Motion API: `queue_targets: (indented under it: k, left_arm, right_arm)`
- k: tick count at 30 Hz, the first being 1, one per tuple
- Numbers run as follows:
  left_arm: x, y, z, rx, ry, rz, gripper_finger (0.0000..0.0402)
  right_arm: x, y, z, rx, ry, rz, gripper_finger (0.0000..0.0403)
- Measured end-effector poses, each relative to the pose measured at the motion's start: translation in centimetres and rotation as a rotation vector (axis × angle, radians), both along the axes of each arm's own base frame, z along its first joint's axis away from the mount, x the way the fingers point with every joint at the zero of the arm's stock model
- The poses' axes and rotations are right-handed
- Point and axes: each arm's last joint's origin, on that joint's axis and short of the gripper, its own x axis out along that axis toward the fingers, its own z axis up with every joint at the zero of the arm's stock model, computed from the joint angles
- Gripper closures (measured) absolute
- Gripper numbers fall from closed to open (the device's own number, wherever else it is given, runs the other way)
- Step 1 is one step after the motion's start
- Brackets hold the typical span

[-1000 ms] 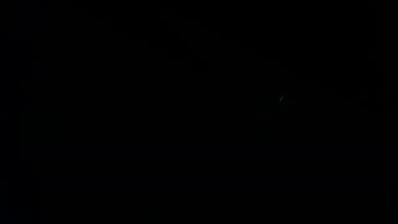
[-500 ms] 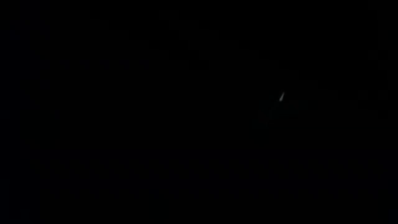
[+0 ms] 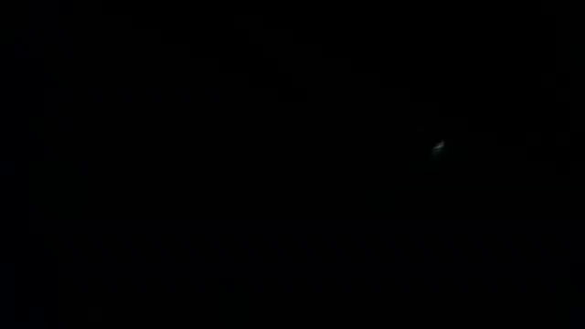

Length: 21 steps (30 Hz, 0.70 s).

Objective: Sort clothes
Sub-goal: Put the light blue patterned pyjama into the right white bin

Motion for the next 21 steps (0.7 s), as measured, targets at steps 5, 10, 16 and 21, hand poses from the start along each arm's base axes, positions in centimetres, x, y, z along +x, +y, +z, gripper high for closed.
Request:
queue_targets:
  k: [5, 10, 16, 21]
  left_arm:
    - [0.2, 0.0, 0.2, -0.010, -0.026, 0.001, 0.0400]
    - [0.2, 0.0, 0.3, -0.012, -0.032, 0.001, 0.0400]
    - [0.2, 0.0, 0.3, -0.012, -0.032, 0.000, 0.0400]
    - [0.2, 0.0, 0.3, -0.012, -0.034, -0.001, 0.0400]
  right_arm:
    - [-0.2, 0.9, 3.3, 0.105, -0.120, 0.010, 0.0048]
    - [0.5, 2.7, 4.4, 0.205, -0.238, 0.128, 0.0048]
    - [1.4, 3.4, 3.8, 0.180, -0.294, 0.164, 0.0048]
    - [2.3, 3.2, 0.7, 0.138, -0.179, 0.173, 0.0048]
